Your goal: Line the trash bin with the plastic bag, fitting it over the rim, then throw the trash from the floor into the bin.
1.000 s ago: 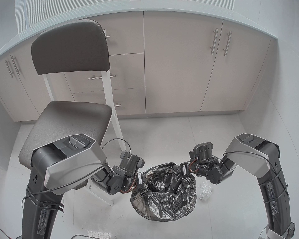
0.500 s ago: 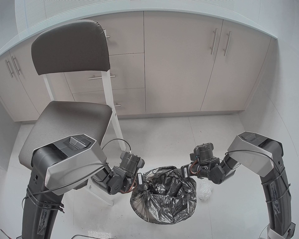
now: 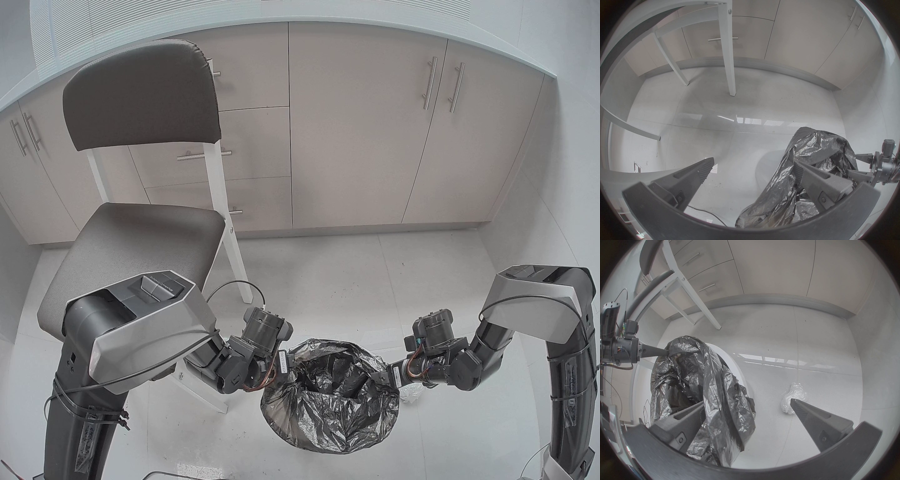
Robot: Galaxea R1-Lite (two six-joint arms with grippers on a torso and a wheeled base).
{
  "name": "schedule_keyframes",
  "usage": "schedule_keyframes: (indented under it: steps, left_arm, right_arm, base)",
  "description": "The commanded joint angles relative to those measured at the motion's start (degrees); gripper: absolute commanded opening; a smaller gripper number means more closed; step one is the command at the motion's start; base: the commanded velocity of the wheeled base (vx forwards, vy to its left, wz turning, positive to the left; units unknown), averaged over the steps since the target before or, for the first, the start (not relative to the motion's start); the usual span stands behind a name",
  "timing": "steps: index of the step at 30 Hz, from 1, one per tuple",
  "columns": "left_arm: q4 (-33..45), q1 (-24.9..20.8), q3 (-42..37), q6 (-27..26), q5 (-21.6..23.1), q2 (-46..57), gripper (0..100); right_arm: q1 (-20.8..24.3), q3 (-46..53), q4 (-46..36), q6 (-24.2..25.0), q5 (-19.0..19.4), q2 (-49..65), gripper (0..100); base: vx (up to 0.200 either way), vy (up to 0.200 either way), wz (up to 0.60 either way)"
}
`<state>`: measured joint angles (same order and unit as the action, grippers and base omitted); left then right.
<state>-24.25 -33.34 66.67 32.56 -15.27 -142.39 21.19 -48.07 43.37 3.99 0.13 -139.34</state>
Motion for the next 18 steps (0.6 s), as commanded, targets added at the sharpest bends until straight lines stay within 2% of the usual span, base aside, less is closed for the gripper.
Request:
schedule_keyframes:
  steps: [1, 10, 18]
  left_arm:
    - [-0.1, -0.58, -0.49, -0.04, -0.11, 0.27, 100]
    - [-0.1, -0.67, -0.66, -0.13, -0.11, 0.35, 100]
    - [-0.19, -1.64, -1.54, -0.04, -0.02, 0.97, 100]
  right_arm:
    - [-0.53, 4.3, 2.59, 0.06, -0.13, 1.53, 100]
    - [-1.24, 5.7, 3.03, 0.06, -0.22, 1.61, 100]
    - [-4.05, 4.83, 2.68, -0.03, -0.31, 1.61, 100]
  base:
    - [0.0, 0.0, 0.0]
    - [0.0, 0.0, 0.0]
    - [0.0, 0.0, 0.0]
